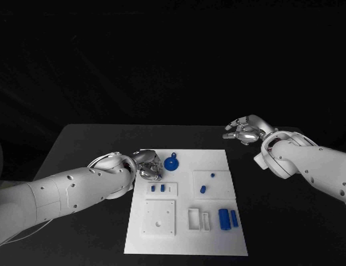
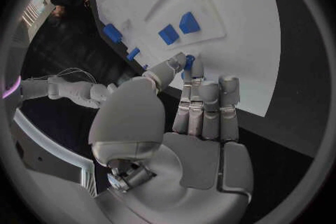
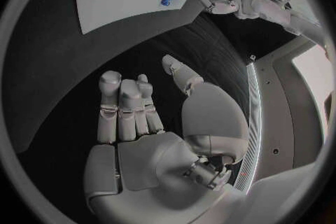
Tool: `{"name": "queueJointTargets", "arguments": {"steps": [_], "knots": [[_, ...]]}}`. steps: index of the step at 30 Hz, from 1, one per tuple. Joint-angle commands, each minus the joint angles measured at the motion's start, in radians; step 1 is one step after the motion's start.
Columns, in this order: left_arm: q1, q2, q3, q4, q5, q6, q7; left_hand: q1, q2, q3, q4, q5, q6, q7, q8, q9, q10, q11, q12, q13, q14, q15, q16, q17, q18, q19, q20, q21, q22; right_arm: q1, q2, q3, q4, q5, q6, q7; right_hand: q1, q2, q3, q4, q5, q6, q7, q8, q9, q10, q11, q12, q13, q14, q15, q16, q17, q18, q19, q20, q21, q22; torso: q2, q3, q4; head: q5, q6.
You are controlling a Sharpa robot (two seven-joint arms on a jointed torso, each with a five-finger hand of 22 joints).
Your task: Assemble the parts on the task board
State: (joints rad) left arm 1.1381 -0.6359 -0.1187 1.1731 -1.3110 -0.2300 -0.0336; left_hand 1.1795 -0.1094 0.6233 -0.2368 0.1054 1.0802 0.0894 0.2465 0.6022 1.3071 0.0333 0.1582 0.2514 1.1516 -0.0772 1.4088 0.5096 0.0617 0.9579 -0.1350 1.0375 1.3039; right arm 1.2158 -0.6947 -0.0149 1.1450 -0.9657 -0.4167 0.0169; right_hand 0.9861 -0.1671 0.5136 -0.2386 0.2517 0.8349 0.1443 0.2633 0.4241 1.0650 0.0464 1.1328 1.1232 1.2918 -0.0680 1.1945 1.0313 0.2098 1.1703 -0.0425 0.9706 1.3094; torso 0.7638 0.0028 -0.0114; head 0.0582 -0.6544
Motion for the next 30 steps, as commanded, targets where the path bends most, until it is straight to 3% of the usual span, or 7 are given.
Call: {"name": "queueJointTargets", "arguments": {"steps": [1,30], "knots": [[-0.001,0.002,-0.002,-0.003,-0.021,0.017,-0.001,0.003,0.011,0.004,-0.001,0.002,0.005,0.004,0.003,0.000,0.005,0.001,-0.001,0.001,0.004,0.000,0.000,-0.001,0.057,0.002,-0.034,0.003,0.000,-0.001,0.000,0.000,0.001,-0.005,0.011,0.007,-0.007,-0.001,-0.002,0.002,0.007,-0.011,0.017,-0.005,-0.001,-0.006,0.000,0.006,-0.001,0.003,0.003,-0.007,0.002,0.052,-0.003,-0.007,-0.006,0.016,0.000,-0.0003,0.0000,0.000,-0.001],[-0.005,0.017,-0.010,-0.002,-0.027,0.010,0.008,0.003,0.012,0.004,-0.004,0.001,0.007,0.003,0.004,-0.001,0.008,0.001,-0.003,0.001,0.006,0.000,0.001,-0.001,0.057,0.003,-0.035,0.004,0.000,-0.001,0.000,0.000,0.002,-0.005,0.011,0.007,-0.007,-0.001,-0.002,0.002,0.007,-0.011,0.017,-0.005,-0.001,-0.006,0.000,0.007,-0.002,0.003,0.003,-0.007,0.002,0.052,-0.002,-0.007,-0.006,0.016,0.000,0.0007,-0.0003,-0.002,-0.001]]}}
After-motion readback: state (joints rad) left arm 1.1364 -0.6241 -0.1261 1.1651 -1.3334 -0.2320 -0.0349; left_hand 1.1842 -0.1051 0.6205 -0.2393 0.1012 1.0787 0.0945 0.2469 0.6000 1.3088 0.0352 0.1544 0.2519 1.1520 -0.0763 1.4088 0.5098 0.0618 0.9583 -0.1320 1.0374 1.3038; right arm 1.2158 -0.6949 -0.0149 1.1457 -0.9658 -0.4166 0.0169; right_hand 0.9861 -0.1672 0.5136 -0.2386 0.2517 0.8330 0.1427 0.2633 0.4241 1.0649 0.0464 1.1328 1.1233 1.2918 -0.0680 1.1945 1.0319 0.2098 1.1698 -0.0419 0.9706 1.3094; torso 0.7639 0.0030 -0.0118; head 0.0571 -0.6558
